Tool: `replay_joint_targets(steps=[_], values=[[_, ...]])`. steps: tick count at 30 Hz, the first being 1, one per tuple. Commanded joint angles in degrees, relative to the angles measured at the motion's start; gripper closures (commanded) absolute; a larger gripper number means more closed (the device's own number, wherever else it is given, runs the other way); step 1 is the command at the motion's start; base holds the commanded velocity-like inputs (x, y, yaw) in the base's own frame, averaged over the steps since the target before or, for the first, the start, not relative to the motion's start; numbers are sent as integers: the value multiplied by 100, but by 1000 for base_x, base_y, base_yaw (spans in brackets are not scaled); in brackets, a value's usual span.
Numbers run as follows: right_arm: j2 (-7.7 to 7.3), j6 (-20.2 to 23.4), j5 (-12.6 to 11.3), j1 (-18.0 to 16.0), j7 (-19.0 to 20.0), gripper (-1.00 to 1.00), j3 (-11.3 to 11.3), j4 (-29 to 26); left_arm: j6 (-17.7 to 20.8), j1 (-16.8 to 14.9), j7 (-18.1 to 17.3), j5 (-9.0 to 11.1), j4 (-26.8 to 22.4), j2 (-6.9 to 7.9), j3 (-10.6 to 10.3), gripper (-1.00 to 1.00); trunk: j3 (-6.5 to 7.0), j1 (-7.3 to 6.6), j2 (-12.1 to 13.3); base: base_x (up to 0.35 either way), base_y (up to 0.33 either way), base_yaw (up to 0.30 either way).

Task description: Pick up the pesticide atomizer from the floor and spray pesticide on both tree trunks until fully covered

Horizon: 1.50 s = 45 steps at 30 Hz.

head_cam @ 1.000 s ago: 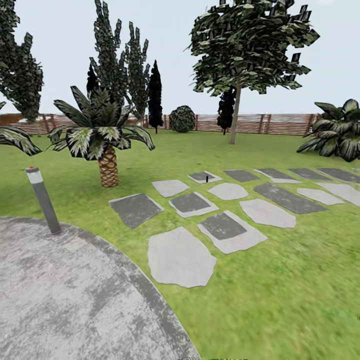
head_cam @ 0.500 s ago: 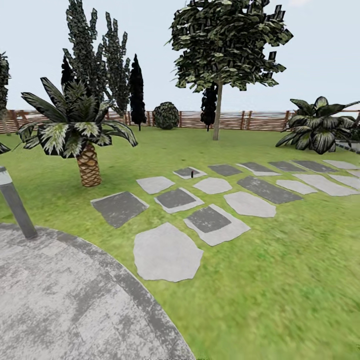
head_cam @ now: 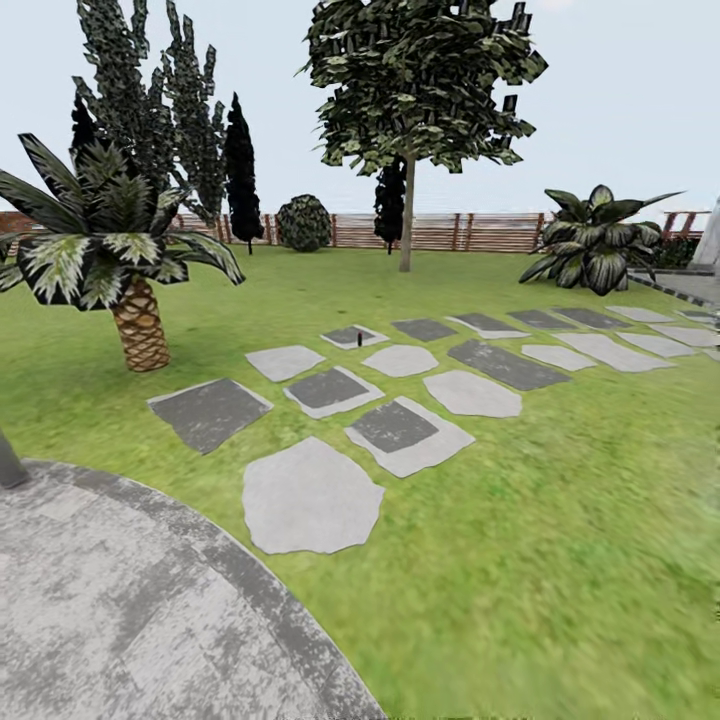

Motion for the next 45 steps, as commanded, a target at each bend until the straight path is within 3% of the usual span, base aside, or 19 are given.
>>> replay_joint_targets(steps=[1,28,37,45], values=[[0,0,0,0,3,-100,0,0,0,0,0,1,18,0,3,-100,-27,23,-42,0,0,-179],[1,0,8,0,23,-100,26,0,0,0,6,4,116,0,14,-100,-744,616,-1125,0,0,-135],[1,0,9,0,23,-100,26,0,-6,0,8,19,117,31,29,-100,-825,616,-1125,13,-1,-92],[1,0,9,0,23,-100,26,4,0,0,9,21,116,27,31,-100,-871,616,-1125,245,-107,-42]])
